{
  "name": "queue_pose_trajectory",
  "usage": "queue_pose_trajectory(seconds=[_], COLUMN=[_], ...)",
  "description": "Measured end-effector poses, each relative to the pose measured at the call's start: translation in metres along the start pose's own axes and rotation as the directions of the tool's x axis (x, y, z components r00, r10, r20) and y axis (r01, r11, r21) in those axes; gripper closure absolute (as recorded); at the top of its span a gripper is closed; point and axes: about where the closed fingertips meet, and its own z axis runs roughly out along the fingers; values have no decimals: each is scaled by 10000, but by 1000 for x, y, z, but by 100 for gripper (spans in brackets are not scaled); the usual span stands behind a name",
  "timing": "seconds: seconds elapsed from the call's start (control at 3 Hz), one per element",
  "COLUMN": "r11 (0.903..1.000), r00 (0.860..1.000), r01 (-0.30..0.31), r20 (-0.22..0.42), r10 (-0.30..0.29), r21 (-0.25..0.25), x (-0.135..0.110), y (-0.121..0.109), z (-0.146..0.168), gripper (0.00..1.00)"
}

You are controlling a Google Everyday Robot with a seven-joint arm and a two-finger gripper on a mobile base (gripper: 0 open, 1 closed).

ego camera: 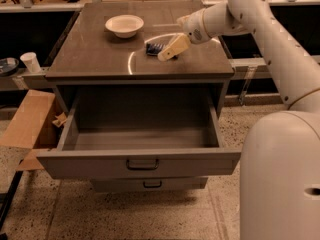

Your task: Place rxbar blueberry into top drawer

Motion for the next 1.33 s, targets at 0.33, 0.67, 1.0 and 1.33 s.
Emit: queue_pose_trajectory(seconds=[0.33, 0.67, 1.0, 1.33], r11=[9990, 9946, 9904, 9878], r00=[9983, 9962, 9943, 9924], r01=[-372, -744, -978, -1151], r20=[451, 512, 526, 557], r10=[360, 708, 930, 1098], r21=[266, 728, 979, 1045], x=[6, 22, 33, 39], y=[-10, -23, -33, -38], z=[20, 27, 34, 42], gripper=[0, 0, 0, 0])
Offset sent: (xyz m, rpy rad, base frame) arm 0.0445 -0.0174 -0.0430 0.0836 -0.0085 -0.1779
